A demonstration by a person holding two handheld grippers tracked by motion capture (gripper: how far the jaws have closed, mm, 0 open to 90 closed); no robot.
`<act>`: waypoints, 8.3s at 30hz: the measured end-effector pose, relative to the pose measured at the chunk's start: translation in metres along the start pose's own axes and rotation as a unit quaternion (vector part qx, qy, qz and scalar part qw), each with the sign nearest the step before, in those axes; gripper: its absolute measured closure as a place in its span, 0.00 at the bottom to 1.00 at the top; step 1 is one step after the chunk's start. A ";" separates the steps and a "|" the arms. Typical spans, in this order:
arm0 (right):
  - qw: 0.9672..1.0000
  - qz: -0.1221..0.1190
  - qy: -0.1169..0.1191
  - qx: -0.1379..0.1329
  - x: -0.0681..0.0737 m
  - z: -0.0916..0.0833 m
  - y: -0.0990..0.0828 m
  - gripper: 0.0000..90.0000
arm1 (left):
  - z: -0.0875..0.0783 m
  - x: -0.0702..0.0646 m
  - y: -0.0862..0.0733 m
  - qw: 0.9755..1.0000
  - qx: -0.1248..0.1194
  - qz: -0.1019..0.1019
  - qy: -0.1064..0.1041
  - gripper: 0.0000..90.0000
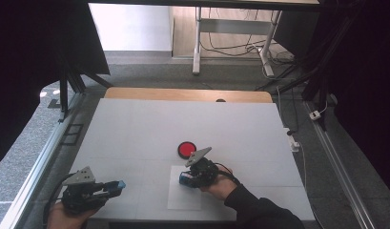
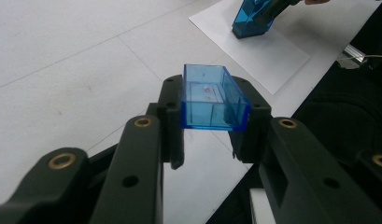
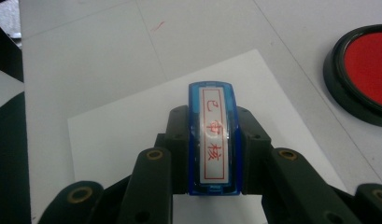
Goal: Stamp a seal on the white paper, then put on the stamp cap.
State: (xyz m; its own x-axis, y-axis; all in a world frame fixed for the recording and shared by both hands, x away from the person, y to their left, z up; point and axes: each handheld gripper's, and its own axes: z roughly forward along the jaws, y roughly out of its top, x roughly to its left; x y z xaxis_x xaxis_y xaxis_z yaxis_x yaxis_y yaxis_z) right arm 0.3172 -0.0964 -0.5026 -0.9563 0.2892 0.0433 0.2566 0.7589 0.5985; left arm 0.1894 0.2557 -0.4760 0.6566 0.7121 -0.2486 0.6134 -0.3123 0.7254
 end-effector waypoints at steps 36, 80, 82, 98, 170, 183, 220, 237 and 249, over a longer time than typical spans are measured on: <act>1.000 -0.012 -0.002 0.008 0.002 0.000 0.003 0.78 | 0.000 0.001 0.000 1.000 0.002 0.000 -0.002 0.76; 0.996 0.006 0.002 -0.092 -0.001 -0.052 0.022 0.78 | 0.001 0.001 0.000 1.000 0.002 -0.004 -0.005 0.76; 0.995 0.010 0.006 -0.097 -0.002 -0.054 0.022 0.78 | 0.001 0.000 0.000 1.000 0.003 -0.005 -0.006 0.76; 0.993 -0.003 0.021 -0.118 0.001 -0.068 0.025 0.78 | 0.001 0.000 0.001 1.000 0.004 0.001 -0.010 0.76; 0.980 -0.032 0.080 -0.178 0.007 -0.100 0.032 0.78 | 0.122 -0.025 0.107 0.954 0.004 0.190 -0.231 0.76; 0.978 -0.046 0.096 -0.179 0.009 -0.102 0.033 0.78 | 0.132 -0.030 0.116 0.934 -0.005 0.234 -0.270 0.76; 0.971 -0.047 0.130 -0.193 0.012 -0.097 0.033 0.78 | 0.125 -0.030 0.120 0.909 -0.044 0.266 -0.317 0.77; 0.975 -0.056 0.110 -0.184 0.012 -0.096 0.032 0.78 | 0.128 -0.031 0.120 0.923 -0.039 0.251 -0.290 0.68; 0.977 -0.053 0.092 -0.186 0.011 -0.099 0.032 0.78 | 0.119 -0.033 0.115 0.946 -0.020 0.223 -0.234 0.50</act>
State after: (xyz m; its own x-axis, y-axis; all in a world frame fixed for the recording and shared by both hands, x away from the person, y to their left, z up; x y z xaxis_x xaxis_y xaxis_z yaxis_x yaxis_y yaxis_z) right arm 0.3008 -0.1268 -0.4043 -0.9926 0.0841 0.0874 0.1180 0.5043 0.8554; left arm 0.2902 0.1216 -0.4604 0.9744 0.1560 -0.1617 0.2183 -0.4863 0.8461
